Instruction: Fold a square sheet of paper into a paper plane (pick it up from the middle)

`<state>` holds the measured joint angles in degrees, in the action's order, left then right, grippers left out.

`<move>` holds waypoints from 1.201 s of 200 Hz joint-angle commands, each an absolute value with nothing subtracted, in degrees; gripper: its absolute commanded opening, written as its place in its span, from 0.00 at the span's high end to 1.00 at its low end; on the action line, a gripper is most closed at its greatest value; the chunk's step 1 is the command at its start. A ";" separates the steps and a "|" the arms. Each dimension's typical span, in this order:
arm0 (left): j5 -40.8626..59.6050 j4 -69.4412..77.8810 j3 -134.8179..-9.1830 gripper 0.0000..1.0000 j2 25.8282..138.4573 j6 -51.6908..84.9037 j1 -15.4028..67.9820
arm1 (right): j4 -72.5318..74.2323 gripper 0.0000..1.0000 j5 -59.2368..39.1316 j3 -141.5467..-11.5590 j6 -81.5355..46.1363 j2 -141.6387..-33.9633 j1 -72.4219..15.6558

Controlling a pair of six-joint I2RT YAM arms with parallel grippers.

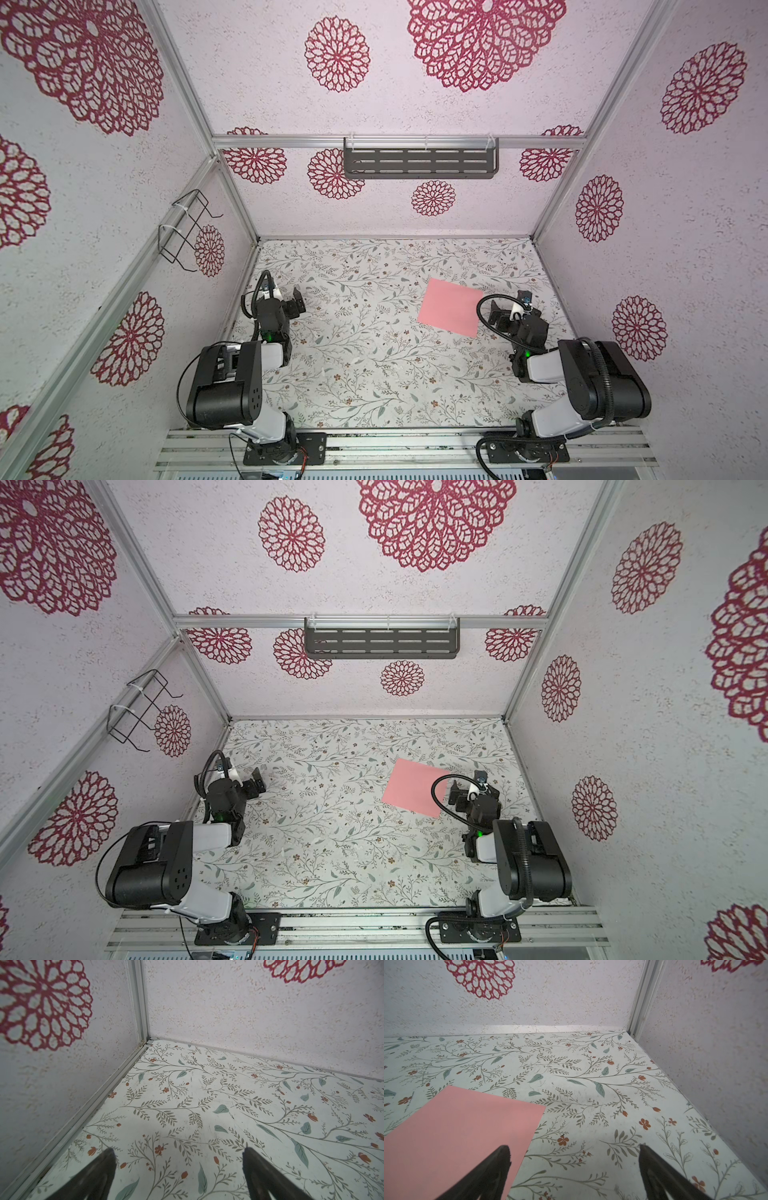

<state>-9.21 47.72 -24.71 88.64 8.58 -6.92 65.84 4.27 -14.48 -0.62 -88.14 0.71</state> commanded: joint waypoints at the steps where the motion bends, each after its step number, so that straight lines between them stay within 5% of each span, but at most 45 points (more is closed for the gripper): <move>1: -8.45 48.82 -24.71 0.03 88.86 7.65 -7.45 | 67.54 0.01 4.35 -15.12 -1.32 -87.89 0.62; 65: -8.32 49.31 -24.43 0.03 88.61 7.64 -7.54 | 66.63 0.01 4.73 -14.97 -1.32 -86.09 0.62; 133: -14.53 38.93 -25.82 0.03 78.31 9.14 -6.66 | 39.85 0.01 13.24 -24.96 -7.38 -72.78 -1.67; 172: -21.48 20.65 -33.76 0.03 68.09 20.46 -3.34 | 18.01 0.01 4.70 -37.69 -21.79 -73.13 -2.33; 203: -17.40 -0.68 -42.95 0.03 63.88 32.54 -3.16 | 9.84 0.01 -4.45 -44.13 -28.68 -80.07 -3.88; 240: -9.03 -6.44 -47.02 0.03 64.64 34.30 -3.14 | 8.85 0.04 -11.24 -50.29 -32.23 -91.17 -8.97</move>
<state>-14.83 4.10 -45.95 63.88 29.63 -3.36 14.09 -4.56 -46.61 -26.85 -85.84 -5.58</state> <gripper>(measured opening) 0.974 0.965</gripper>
